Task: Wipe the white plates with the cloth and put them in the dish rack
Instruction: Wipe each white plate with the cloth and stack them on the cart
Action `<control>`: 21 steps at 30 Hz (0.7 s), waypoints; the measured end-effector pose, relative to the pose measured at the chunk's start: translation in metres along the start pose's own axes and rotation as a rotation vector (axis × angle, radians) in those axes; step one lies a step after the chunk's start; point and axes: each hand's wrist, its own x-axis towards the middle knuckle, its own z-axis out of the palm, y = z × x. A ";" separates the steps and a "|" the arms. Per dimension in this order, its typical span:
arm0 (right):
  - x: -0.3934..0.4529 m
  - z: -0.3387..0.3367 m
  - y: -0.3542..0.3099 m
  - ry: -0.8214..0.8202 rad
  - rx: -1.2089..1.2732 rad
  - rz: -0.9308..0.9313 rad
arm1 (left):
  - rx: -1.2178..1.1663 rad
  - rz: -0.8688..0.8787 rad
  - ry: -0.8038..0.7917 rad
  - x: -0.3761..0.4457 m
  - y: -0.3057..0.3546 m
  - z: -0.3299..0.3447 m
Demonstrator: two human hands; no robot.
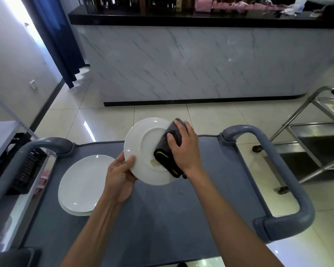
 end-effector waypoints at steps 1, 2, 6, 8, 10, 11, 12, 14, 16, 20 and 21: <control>-0.005 0.000 0.004 0.007 0.057 0.031 | -0.001 0.001 0.004 0.001 0.000 0.000; -0.009 0.001 0.006 0.021 0.109 0.061 | -0.003 0.002 0.007 0.001 0.001 0.000; -0.027 0.004 0.011 0.104 0.289 0.171 | -0.037 0.005 0.011 0.005 0.001 0.002; -0.036 0.005 0.013 0.133 0.370 0.241 | -0.036 0.006 0.017 0.007 0.002 0.002; -0.044 0.005 0.016 0.157 0.409 0.288 | -0.016 0.012 0.020 0.009 0.002 0.002; -0.047 0.005 0.018 0.167 0.413 0.301 | -0.007 0.013 0.021 0.010 0.002 0.003; -0.049 0.005 0.020 0.173 0.412 0.310 | -0.001 0.013 0.023 0.011 0.001 0.003; -0.053 0.003 0.023 0.171 0.402 0.323 | 0.010 0.013 0.026 0.012 -0.001 0.003; -0.058 0.001 0.027 0.164 0.389 0.335 | 0.031 0.011 0.030 0.013 -0.003 0.003; -0.070 -0.004 0.040 0.149 0.372 0.346 | 0.153 0.038 0.049 0.017 -0.005 0.004; -0.072 -0.005 0.042 0.145 0.372 0.349 | 0.206 0.056 0.045 0.017 -0.007 0.005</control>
